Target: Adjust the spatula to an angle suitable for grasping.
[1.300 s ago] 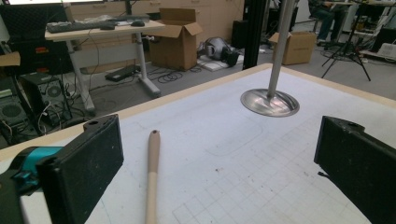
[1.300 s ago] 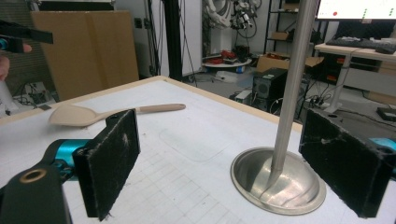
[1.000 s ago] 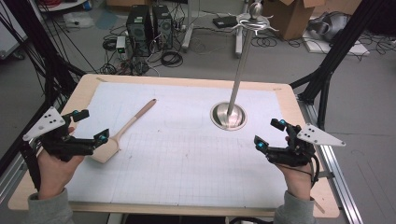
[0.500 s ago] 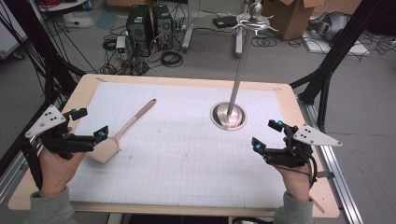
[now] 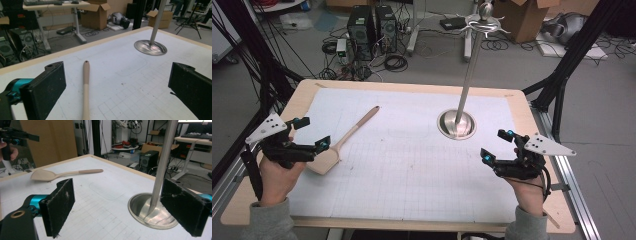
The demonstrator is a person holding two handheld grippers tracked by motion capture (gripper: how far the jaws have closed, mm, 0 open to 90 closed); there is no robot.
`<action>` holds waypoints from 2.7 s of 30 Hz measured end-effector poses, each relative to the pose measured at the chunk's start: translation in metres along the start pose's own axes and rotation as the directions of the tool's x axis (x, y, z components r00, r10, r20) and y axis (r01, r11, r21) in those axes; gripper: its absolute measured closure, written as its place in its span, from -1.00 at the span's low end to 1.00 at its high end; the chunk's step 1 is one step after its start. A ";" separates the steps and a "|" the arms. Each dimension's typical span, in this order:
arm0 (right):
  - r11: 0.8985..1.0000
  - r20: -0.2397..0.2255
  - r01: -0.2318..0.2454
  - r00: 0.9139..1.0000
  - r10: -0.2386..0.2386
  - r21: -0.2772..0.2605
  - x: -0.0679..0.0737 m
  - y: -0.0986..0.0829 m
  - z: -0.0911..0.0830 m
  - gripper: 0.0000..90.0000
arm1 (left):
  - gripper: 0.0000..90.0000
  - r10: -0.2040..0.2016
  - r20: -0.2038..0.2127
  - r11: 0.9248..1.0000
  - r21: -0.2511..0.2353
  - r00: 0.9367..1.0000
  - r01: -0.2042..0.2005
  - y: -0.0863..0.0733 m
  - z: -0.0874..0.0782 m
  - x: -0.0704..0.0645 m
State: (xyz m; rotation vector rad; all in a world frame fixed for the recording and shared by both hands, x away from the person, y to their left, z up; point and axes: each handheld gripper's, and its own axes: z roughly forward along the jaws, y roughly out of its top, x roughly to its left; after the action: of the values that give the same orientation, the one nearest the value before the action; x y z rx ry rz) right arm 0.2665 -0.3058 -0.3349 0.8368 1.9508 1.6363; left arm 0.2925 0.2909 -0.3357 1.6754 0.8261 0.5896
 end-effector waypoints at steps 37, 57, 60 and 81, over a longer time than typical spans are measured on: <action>0.999 -0.022 -0.001 1.000 0.002 0.045 -0.001 -0.004 0.008 -0.74 | 0.11 -0.093 -0.042 0.983 0.158 0.995 0.098 -0.028 0.026 0.034; 0.999 -0.032 0.001 0.999 0.001 0.049 0.000 -0.004 0.009 -0.74 | 0.88 -0.121 -0.038 0.952 0.280 0.992 0.126 -0.034 0.054 0.049; 0.999 -0.036 0.001 0.999 0.001 0.053 0.000 -0.004 0.009 -0.74 | 0.98 -0.125 -0.044 0.952 0.275 0.991 0.132 -0.033 0.055 0.051; 0.999 -0.050 0.004 0.999 -0.001 0.052 0.001 -0.004 0.010 -0.73 | 0.99 -0.152 -0.071 0.915 0.366 0.986 0.168 -0.022 0.102 0.064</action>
State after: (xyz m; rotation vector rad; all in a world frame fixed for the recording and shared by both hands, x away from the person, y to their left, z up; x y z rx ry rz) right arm 0.2722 -0.2980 -0.3405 0.8198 2.0364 1.6255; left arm 0.4041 0.2812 -0.3847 1.9163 1.1483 0.3687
